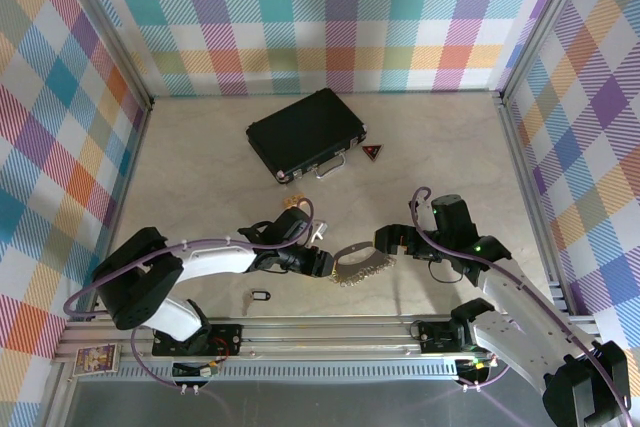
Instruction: Put the keys on the keyring
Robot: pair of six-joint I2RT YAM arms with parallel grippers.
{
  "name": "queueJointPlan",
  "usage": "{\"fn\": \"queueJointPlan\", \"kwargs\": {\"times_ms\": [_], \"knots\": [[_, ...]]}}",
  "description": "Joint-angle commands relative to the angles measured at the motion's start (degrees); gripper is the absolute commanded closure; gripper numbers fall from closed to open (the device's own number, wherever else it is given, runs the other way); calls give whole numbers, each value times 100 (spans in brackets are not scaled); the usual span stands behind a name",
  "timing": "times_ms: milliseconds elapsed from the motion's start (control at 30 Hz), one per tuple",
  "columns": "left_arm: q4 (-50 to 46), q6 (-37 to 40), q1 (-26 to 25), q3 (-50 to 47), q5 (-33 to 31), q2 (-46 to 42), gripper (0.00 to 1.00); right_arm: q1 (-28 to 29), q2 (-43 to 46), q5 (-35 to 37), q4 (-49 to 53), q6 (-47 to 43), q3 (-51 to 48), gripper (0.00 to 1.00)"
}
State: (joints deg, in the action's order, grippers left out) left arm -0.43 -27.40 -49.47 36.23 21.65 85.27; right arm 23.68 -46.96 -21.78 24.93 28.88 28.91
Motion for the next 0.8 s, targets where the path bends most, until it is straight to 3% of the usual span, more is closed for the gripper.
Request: {"fn": "queueJointPlan", "kwargs": {"times_ms": [0, 767], "knots": [[166, 81, -57, 97, 136, 89, 57, 31, 25, -92, 2, -147, 2, 1], [223, 134, -61, 220, 463, 459, 69, 31, -257, -94, -164, -173, 44, 1]]}}
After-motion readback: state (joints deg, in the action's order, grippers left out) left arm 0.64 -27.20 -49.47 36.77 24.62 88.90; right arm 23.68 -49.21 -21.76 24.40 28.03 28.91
